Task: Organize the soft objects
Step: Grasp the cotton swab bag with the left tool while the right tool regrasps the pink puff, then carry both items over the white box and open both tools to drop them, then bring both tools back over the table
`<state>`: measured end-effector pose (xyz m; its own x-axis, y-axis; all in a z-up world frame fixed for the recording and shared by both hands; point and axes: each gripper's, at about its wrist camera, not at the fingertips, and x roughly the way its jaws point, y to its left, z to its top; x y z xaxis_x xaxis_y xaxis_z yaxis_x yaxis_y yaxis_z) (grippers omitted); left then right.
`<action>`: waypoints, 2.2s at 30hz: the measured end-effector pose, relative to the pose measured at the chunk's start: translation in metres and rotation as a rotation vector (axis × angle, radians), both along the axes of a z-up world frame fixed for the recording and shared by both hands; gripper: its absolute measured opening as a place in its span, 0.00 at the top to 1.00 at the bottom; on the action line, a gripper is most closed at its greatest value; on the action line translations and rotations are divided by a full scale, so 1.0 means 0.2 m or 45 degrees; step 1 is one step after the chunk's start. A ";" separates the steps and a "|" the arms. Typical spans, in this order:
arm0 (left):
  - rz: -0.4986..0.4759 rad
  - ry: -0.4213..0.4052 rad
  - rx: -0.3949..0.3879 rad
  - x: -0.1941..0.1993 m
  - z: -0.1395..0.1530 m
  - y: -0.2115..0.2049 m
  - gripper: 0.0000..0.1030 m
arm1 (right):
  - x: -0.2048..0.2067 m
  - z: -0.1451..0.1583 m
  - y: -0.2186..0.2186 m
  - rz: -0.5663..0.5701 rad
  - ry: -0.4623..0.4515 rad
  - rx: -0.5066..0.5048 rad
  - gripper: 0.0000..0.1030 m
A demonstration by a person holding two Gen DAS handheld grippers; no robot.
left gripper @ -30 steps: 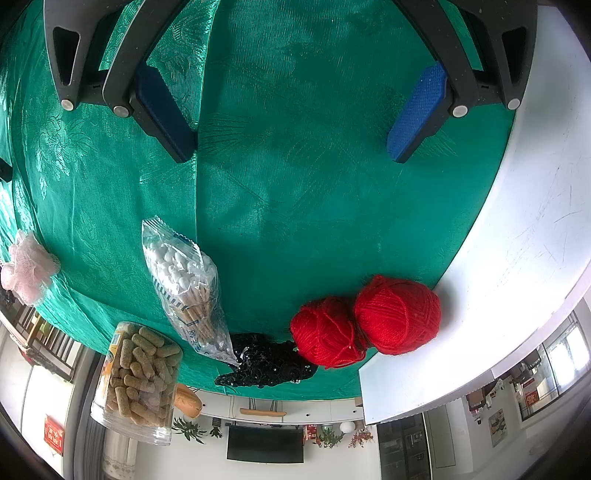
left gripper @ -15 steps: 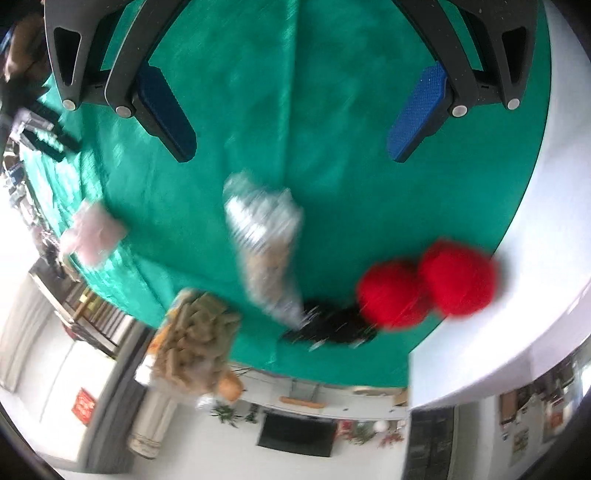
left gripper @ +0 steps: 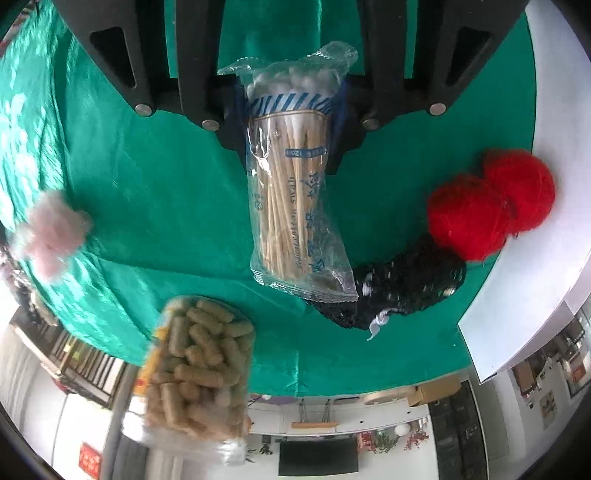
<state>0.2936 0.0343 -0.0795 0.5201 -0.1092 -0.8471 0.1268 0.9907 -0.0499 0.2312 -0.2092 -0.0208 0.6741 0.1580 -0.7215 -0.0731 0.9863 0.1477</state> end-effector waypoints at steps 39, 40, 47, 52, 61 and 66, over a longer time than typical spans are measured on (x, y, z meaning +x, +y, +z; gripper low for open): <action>0.883 -0.206 -0.041 -0.87 0.58 1.84 0.10 | -0.14 0.41 1.92 0.902 0.033 0.164 0.28; 0.858 -0.215 -0.063 -0.88 0.60 1.81 0.10 | -0.13 0.38 1.84 0.858 0.001 0.110 0.28; 0.403 -0.228 -0.238 -0.81 0.57 1.14 0.10 | -0.11 -0.12 1.03 0.472 -0.010 -0.322 0.28; 0.101 -0.086 -0.179 -0.68 0.32 0.58 0.09 | -0.21 -0.35 0.54 0.299 0.089 -0.381 0.28; -0.091 0.108 0.062 -0.55 -0.01 0.23 0.09 | -0.29 -0.39 0.32 0.176 0.067 -0.231 0.22; -0.108 0.084 0.147 -0.46 0.04 0.34 0.09 | -0.31 -0.38 0.32 0.165 0.069 -0.228 0.20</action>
